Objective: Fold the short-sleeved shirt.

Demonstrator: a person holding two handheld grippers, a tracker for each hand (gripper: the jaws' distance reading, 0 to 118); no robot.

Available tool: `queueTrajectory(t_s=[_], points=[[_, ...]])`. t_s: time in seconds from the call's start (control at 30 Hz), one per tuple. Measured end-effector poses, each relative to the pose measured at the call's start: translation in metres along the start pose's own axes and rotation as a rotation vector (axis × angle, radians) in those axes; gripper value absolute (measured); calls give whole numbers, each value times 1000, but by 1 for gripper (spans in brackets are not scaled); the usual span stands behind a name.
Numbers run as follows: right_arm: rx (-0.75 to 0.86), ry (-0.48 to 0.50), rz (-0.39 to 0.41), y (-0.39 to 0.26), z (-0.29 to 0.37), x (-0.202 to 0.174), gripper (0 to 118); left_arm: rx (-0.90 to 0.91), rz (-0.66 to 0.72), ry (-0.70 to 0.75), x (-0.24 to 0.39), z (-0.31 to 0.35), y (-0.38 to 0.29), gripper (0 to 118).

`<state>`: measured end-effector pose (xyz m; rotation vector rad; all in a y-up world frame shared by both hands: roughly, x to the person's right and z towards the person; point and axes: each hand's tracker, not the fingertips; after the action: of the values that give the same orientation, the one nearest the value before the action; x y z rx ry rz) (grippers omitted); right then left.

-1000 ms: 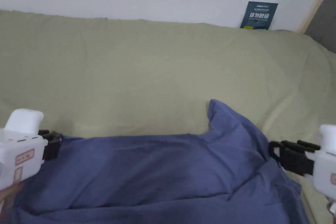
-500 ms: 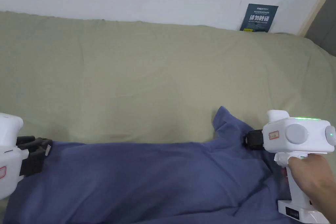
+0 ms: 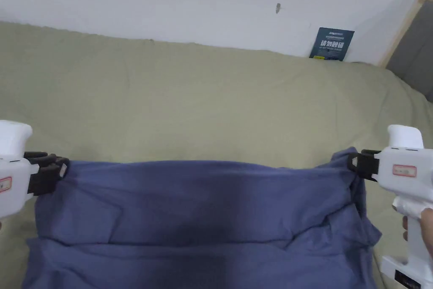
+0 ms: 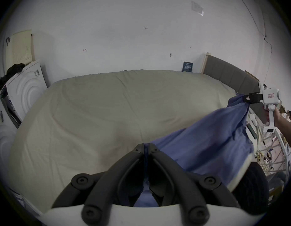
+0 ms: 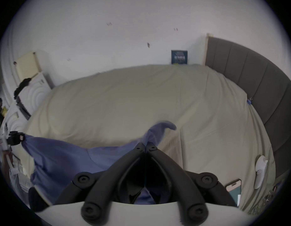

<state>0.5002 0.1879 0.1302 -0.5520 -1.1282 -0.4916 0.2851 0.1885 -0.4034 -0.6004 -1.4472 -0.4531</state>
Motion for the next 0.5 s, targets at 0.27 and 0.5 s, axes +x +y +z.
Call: queueTrajectory(t_s=[0.27,0.5], points=[[-28,6,73,-137,96,-22,1,-88,-50,1,28,80,-96,0],[-87,-65,18,-220,77,-16,1,-182,-24,71,34,51,-165,1]])
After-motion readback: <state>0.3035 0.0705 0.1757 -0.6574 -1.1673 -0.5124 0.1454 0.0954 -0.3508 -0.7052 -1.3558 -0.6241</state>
